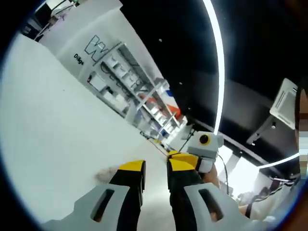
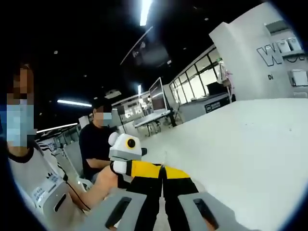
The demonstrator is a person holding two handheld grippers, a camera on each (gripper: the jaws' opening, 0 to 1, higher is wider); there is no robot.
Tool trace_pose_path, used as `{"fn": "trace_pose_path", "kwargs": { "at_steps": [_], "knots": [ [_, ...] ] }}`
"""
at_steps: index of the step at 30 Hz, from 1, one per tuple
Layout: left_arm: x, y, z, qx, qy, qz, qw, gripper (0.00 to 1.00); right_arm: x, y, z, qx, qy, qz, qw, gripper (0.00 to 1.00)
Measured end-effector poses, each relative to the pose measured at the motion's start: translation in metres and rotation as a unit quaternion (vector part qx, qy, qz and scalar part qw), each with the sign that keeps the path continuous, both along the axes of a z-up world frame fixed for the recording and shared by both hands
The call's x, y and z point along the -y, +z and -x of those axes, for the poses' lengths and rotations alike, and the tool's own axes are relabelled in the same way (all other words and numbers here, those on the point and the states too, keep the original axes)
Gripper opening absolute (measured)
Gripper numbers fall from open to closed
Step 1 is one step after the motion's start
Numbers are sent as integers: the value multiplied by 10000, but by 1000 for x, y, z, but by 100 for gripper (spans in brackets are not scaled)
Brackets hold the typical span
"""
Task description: Open the resealable bag by pulling the two sides of the seal apart until the entire bag opening is separated and visibly accessible.
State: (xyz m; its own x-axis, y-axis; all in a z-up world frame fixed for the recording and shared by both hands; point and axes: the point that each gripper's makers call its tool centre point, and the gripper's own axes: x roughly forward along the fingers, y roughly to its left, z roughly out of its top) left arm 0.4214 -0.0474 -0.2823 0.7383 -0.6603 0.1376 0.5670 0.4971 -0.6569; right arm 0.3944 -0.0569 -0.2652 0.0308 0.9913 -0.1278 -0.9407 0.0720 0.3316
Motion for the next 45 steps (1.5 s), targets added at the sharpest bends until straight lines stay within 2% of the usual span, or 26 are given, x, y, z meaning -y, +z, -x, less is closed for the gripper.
{"fn": "trace_pose_path", "kwargs": {
  "at_steps": [11, 37, 45],
  "knots": [
    [2, 3, 3, 53, -80, 79, 9999, 17, -3, 5, 6, -196, 50, -170, 9997, 0],
    [4, 5, 4, 55, -183, 173, 9997, 9, -3, 6, 6, -220, 43, -168, 9996, 0],
    [4, 6, 4, 101, -190, 155, 9996, 3, -3, 6, 5, -190, 23, -145, 9997, 0]
  ]
}}
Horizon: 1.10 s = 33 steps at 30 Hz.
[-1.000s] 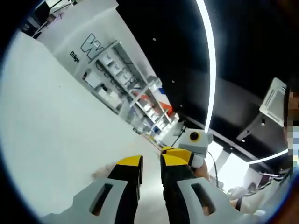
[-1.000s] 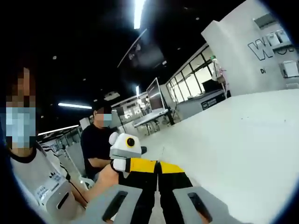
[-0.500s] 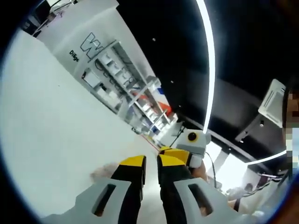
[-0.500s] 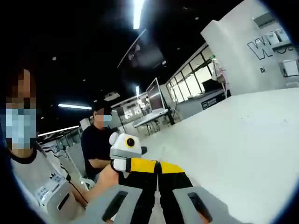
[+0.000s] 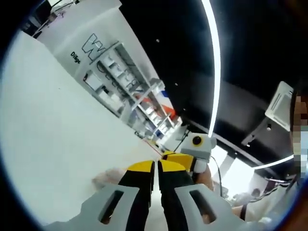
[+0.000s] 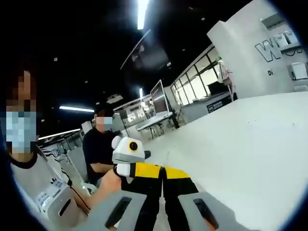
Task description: Open the resealable bag by pulling the two sides of the seal apart until the entire bag opening is separated and visibly accessible.
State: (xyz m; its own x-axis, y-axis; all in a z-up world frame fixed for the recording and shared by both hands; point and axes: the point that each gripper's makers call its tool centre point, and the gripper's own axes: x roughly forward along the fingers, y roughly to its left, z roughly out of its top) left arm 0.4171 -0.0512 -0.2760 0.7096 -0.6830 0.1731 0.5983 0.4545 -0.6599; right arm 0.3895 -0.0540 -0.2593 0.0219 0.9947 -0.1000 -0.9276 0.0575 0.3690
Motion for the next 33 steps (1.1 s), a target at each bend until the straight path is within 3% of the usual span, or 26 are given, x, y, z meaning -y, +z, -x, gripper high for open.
{"fn": "trace_pose_path", "kwargs": {
  "at_steps": [10, 33],
  "knots": [
    [2, 2, 2, -28, -73, 126, 9999, 8, 0, -1, 0, -8, 1, 0, 10000, 0],
    [5, 5, 2, 46, -135, 117, 9998, 2, -2, 3, 3, -111, 17, -92, 9999, 0]
  ]
}}
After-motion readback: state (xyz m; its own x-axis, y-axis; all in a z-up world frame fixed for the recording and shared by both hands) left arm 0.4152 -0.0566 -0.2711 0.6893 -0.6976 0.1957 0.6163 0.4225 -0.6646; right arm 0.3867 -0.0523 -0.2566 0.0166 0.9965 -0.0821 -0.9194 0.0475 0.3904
